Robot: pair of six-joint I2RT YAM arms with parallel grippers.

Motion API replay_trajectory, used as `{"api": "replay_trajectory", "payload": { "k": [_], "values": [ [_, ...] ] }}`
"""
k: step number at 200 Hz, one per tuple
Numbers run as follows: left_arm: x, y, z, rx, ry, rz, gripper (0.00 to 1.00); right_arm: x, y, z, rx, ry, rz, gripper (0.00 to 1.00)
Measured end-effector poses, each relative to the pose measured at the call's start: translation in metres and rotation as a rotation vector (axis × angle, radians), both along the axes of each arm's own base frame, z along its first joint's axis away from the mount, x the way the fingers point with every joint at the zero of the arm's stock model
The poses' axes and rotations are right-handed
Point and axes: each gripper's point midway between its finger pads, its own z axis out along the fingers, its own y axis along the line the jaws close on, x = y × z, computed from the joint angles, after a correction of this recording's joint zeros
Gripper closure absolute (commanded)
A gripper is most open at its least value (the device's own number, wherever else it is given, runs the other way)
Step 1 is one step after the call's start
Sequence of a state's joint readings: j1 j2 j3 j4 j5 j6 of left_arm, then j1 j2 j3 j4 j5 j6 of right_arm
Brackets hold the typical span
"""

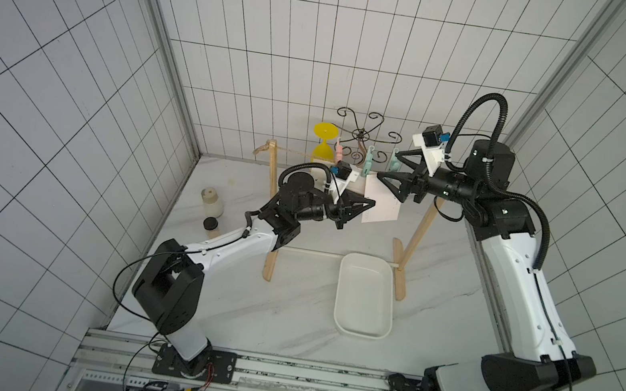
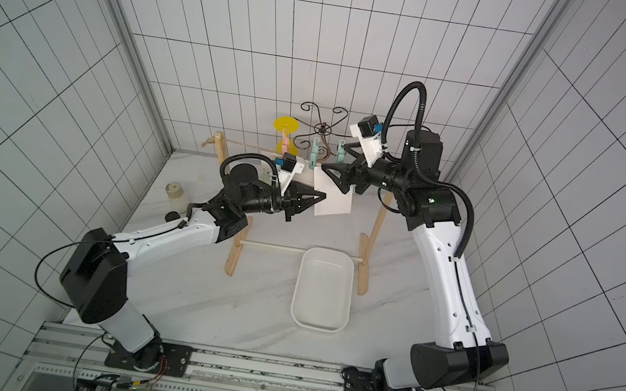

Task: Remove the postcards from the strings
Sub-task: Remove the clamp from the clothesline.

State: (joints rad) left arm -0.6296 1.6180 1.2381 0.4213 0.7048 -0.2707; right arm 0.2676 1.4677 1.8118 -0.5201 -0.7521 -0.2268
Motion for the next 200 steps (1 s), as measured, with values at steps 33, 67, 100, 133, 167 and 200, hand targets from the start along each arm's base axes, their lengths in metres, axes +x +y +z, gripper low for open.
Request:
{"api": "replay_trajectory", "payload": {
  "k": [33,67,100,133,167,200],
  "values": [
    [-0.001,0.001,0.0,0.007,0.008,-0.02,1.0,-0.003,0.002,0.0,0.002,0.001,0.02,0.12],
    [-0.002,0.002,0.001,0.007,0.011,-0.037,1.0,-0.005,0.004,0.0,0.004,0.002,0.037,0.12],
    [-0.002,0.002,0.001,0.007,0.015,-0.049,1.0,-0.006,0.007,-0.002,0.006,0.009,0.054,0.12],
    [-0.004,0.002,0.0,0.009,0.021,-0.062,1.0,-0.004,0.01,-0.006,0.006,0.019,0.066,0.12],
    [-0.003,0.002,-0.002,0.01,0.028,-0.069,1.0,-0.006,0.011,-0.005,0.011,0.018,0.084,0.16],
    [-0.004,0.002,-0.001,0.009,0.032,-0.083,1.0,-0.009,0.013,-0.004,0.013,0.01,0.102,0.26]
  ]
}}
